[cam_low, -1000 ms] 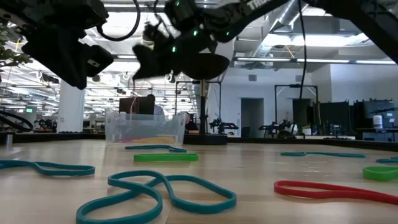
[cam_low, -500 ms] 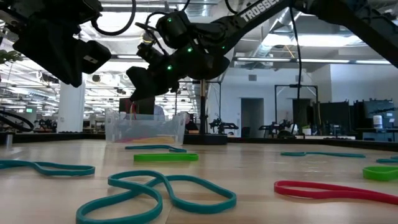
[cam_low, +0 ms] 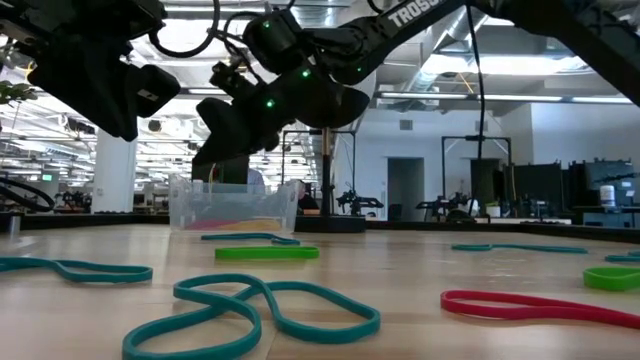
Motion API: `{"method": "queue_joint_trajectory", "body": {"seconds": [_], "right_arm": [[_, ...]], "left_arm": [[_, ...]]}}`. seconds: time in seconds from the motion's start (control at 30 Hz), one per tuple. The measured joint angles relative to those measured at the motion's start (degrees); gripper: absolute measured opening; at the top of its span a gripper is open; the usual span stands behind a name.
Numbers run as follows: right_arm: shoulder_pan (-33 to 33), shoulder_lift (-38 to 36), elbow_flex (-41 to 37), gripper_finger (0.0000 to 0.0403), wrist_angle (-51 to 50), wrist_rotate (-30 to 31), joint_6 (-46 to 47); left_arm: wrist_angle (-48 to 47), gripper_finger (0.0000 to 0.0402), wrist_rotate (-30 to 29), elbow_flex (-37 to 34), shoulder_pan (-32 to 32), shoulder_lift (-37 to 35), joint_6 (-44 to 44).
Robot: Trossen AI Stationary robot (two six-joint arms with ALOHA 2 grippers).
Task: Pick and place items into bin
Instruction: Put the red rubber band into the transparent bin
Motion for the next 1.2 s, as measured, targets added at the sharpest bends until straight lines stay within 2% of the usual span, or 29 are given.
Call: {"method": "queue_joint_trajectory", "body": {"seconds": [0.17,0.3,0.43,0.53,0.67,0.73,0.93,1.07,1.2], "right_arm": [[1.5,-2.22,-0.02,0.0104,-2.94,0.21,-1.86],[3.26,-7.36,-0.02,0.01,-12.32,0.13,-1.89],[5.28,-14.27,-0.02,0.0087,-26.13,0.07,-1.49],[6.63,-19.86,0.02,0.0075,-39.36,-0.83,2.84],[8.03,-25.86,-0.71,0.0066,-56.81,-10.12,11.06],[9.47,-28.41,-3.45,0.0064,-58.3,-12.9,14.3],[17.58,-31.93,-13.56,0.0063,-55.58,-13.48,23.82],[24.57,-29.82,-18.09,0.0063,-51.18,-12.02,30.88],[29.63,-26.55,-17.63,0.0063,-51.03,-11.92,40.27]], "left_arm": [[0.01,0.0046,-0.67,0.0,0.0,0.0,0.0],[0.05,0.0046,-2.43,0.0,0.02,0.0,-0.03],[0.74,0.0046,-3.19,0.0,0.02,0.0,-0.18],[2.05,0.0046,-3.19,0.0,0.02,0.0,-0.1],[3.88,0.0046,-3.89,0.0,0.02,0.02,0.93],[4.23,0.0046,-4.55,0.0,0.02,0.02,2.0],[5.17,0.0046,-4.85,0.0,0.02,0.02,2.56],[5.24,0.0046,-4.72,0.0,0.02,0.01,2.58],[5.76,0.0046,-4.7,0.0,0.03,0.0,3.9]]}}
